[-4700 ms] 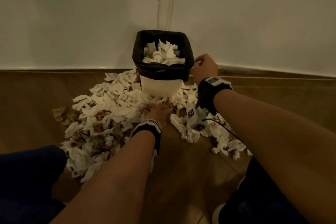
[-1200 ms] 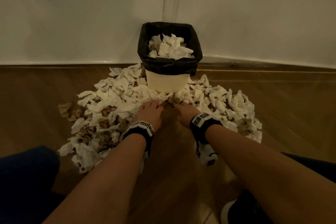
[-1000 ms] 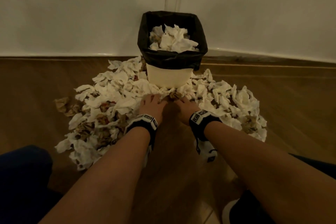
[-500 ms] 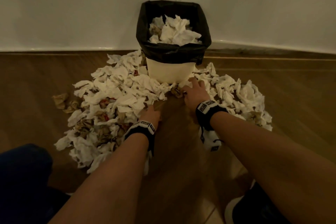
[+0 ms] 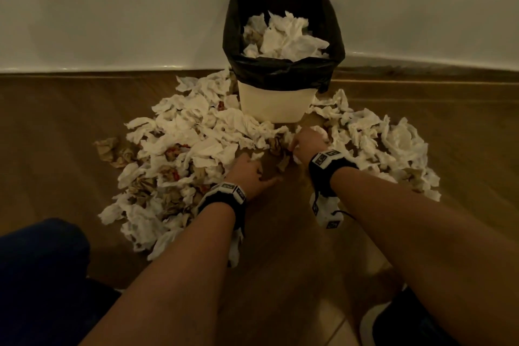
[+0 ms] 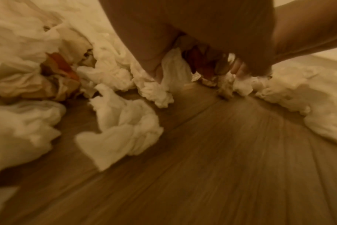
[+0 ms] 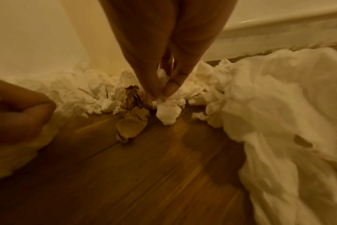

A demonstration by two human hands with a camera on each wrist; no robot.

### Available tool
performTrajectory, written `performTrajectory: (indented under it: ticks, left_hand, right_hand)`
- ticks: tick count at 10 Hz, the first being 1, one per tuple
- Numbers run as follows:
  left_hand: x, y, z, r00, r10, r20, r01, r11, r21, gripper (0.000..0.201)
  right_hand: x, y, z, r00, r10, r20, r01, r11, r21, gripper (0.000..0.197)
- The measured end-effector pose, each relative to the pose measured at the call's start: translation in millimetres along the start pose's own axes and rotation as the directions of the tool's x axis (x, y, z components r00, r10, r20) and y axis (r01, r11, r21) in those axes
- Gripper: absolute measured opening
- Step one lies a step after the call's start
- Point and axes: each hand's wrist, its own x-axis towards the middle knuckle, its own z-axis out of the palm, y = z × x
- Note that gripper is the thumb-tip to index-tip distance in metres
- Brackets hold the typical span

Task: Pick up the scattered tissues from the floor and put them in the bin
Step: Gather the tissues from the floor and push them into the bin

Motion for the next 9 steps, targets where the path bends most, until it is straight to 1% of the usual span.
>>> performTrajectory:
  ticks: [1,2,3,4,5,6,7,8,9]
  left_hand:
    - [1.5,5.8,-7.0,0.996,-0.023,-0.09,0.008,0.988,-0.155,0.016]
    - [0.4,10.8,-13.7,0.981,-0.111,-0.16,0.051,0.939,-0.34,0.035]
    - [-0.8,14.9,-18.6,0.96,-0.191,-0.204,0.06,0.853,-0.518,0.046]
    - [-3.3,15.4,-24.9,0.947,-0.272,-0.168,0.075,0.699,-0.711,0.038]
    - [-11.7,14.4,-28.7,0.933,-0.351,-0.079,0.107,0.48,-0.871,0.048]
    - [-21.0,11.8,-33.0,0.938,-0.345,0.019,0.125,0.289,-0.949,0.052]
    - [-35.4,10.6,-39.4,0.948,-0.295,0.12,0.174,0.163,-0.971,0.043]
    - [-46.6,12.2,-44.4,0.941,-0.313,0.132,0.177,0.117,-0.977,0.037]
    - [-52.5,12.1,-47.9,0.93,-0.334,0.152,0.154,-0.022,-0.988,0.026]
  right_hand:
    - [-4.9,2.3,-2.2,0.997,0.076,-0.027,-0.072,0.987,0.141,0.026]
    - [-13.3,6.4,-3.1,0.98,0.182,-0.076,-0.147,0.932,0.33,0.033]
    - [-24.8,11.9,-0.5,0.954,0.295,-0.05,-0.218,0.799,0.561,0.029]
    - [-38.1,15.2,4.0,0.926,0.359,0.117,-0.303,0.521,0.798,0.032]
    - [-53.3,16.4,8.7,0.9,0.345,0.266,-0.363,0.256,0.896,0.041]
    - [-65.2,21.0,14.9,0.913,0.262,0.313,-0.384,0.294,0.875,0.039]
    - [-75.2,21.5,14.7,0.901,0.251,0.353,-0.415,0.271,0.868,0.036]
    - [-85.8,14.7,9.3,0.889,0.22,0.401,-0.425,0.074,0.902,0.044]
    - [-98.6,6.8,-2.4,0.885,0.239,0.399,-0.401,-0.041,0.915,0.043]
